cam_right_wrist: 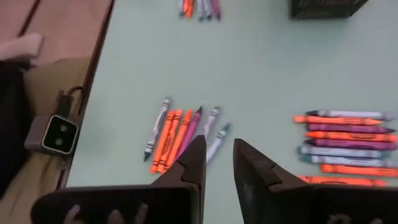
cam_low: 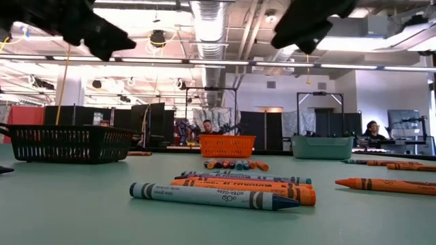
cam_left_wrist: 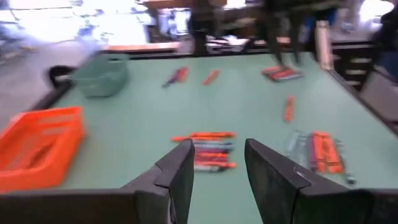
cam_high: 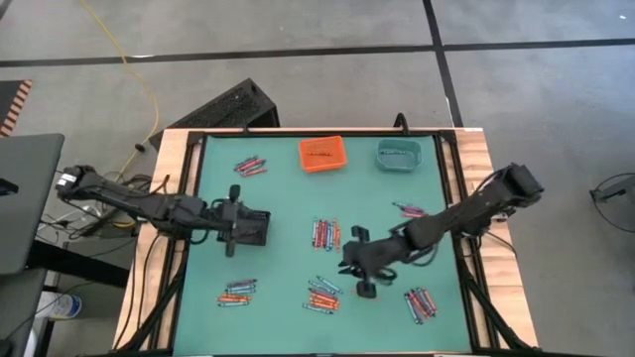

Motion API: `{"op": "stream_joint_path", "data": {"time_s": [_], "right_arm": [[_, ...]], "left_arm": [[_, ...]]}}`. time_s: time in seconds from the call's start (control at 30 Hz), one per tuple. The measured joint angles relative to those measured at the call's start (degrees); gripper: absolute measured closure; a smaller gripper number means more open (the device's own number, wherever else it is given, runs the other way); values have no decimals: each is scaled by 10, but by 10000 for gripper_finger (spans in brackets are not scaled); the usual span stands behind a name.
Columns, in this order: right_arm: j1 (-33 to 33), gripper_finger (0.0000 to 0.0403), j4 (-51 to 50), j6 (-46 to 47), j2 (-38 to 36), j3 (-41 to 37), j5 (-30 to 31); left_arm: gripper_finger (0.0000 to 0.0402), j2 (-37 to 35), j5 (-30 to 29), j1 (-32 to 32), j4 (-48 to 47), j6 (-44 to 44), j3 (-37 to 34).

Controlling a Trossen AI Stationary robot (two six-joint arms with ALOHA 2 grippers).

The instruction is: Sort crayons

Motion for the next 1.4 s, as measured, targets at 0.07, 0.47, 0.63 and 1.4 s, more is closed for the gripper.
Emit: {"op": "stream_joint_path", "data": {"time_s": [0.07, 0.47, 0.63, 1.4], "right_arm": [[1, 329, -43, 0, 34, 36, -13], [-17, 329, -163, 41, 179, 141, -48], [-29, 329, -184, 74, 194, 146, -47], [-22, 226, -90, 79, 234, 146, -56]], "left_arm": [[269, -25, -13, -9, 7, -3, -10], [269, -153, 1, -21, 58, 12, -131], [269, -180, 1, -21, 56, 9, -163], [269, -182, -9, -21, -104, 2, -164]]}}
